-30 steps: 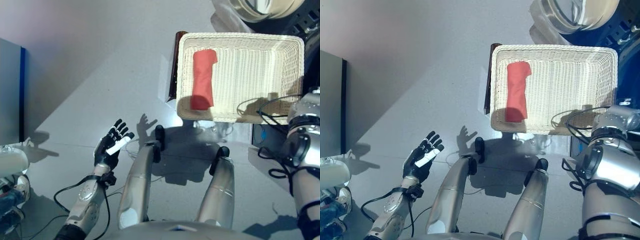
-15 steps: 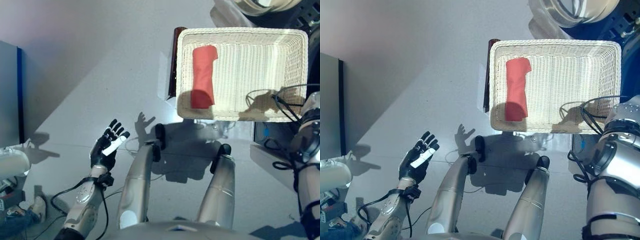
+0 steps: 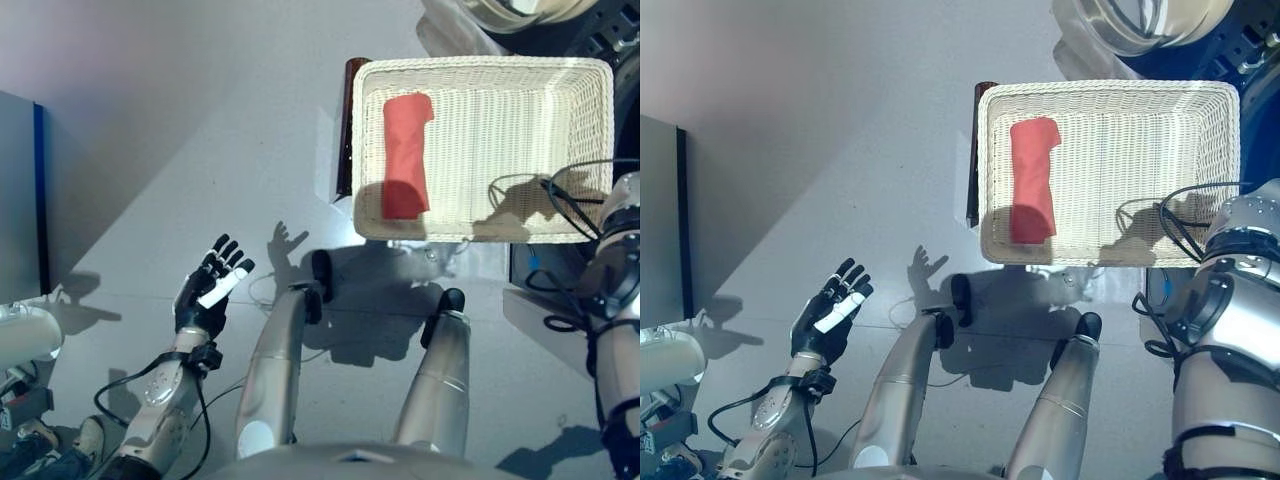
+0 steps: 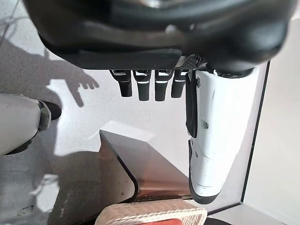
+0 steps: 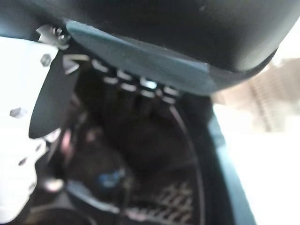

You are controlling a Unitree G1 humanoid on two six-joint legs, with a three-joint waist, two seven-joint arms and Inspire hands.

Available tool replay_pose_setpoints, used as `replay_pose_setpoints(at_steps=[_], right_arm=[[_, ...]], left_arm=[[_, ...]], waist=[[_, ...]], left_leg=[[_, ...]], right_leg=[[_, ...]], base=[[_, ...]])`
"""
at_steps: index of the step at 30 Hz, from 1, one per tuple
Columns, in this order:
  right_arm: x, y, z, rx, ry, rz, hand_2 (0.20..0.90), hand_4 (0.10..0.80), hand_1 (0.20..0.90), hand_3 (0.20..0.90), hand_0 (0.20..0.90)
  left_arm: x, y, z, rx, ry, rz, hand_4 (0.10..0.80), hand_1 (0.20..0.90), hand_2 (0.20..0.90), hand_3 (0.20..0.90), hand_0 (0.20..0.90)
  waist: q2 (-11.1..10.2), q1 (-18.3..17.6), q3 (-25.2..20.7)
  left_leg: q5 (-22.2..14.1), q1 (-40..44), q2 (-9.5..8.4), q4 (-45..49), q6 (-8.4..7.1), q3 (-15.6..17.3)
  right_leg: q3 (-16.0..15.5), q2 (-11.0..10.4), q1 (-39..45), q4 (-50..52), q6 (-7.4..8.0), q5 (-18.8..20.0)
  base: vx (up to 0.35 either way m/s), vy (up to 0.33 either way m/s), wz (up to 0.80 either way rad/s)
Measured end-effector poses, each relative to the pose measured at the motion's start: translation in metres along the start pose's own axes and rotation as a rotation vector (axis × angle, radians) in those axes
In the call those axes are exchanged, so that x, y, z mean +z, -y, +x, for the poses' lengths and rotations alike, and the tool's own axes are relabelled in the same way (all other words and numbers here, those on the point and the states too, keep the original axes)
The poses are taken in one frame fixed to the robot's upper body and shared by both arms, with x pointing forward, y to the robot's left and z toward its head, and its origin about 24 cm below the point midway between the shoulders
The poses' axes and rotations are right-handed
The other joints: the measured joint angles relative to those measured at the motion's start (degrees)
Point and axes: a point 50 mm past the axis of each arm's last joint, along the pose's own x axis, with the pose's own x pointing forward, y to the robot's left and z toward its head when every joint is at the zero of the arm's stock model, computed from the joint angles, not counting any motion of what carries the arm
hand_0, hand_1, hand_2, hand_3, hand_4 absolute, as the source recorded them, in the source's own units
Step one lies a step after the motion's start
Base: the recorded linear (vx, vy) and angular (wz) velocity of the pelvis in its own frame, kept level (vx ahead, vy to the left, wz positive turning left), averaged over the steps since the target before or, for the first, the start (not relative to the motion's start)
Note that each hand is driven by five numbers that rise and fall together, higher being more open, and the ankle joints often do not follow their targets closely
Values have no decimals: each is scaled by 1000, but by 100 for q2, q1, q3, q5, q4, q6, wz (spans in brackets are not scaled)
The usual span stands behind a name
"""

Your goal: Pick up the clothes and place them into the washing machine

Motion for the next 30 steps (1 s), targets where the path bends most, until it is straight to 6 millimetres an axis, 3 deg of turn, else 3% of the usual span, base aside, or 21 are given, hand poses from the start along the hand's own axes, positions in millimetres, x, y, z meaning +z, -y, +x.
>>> replay_pose_setpoints(at_steps=[5,8,14,21,30], right_arm=[[-17,15,3,73,-1,-226,900,800,900,900,900],[-38,51,9,121,-7,-473,900,800,900,900,900],[-66,137,16,203,-49,-962,900,800,900,900,900],[-74,182,14,326,-49,-1344,900,800,900,900,900],[-85,245,0,444,-119,-1695,900,800,900,900,900]], left_arm=[[-2,-1,0,-1,-8,4,800,900,900,900,900],[-8,-7,-1,12,-32,13,800,900,900,900,900],[-19,-14,-2,43,-70,19,800,900,900,900,900],[-24,-11,0,11,-74,48,800,900,900,900,900],[-34,-19,-3,52,-108,83,800,900,900,900,900]], waist=[[-12,-17,7],[-90,-22,-22],[-345,-41,-140],[-386,-77,-146],[-626,-118,-267]], left_leg=[[138,221,11,-252,-5,0],[255,767,-2,-773,-107,5],[792,1758,8,-1941,-318,-202],[950,2437,2,-2334,-352,-386],[1163,3047,21,-2874,-434,-506]], right_leg=[[-21,53,218,-279,0,160],[-65,98,732,-740,-62,274],[-509,200,1624,-1429,-209,450],[-787,239,2420,-1730,-195,498],[-960,312,3035,-2160,-260,582]], base=[[21,-36,-6],[39,-54,-11],[75,-65,7],[49,-33,7],[33,-29,3]])
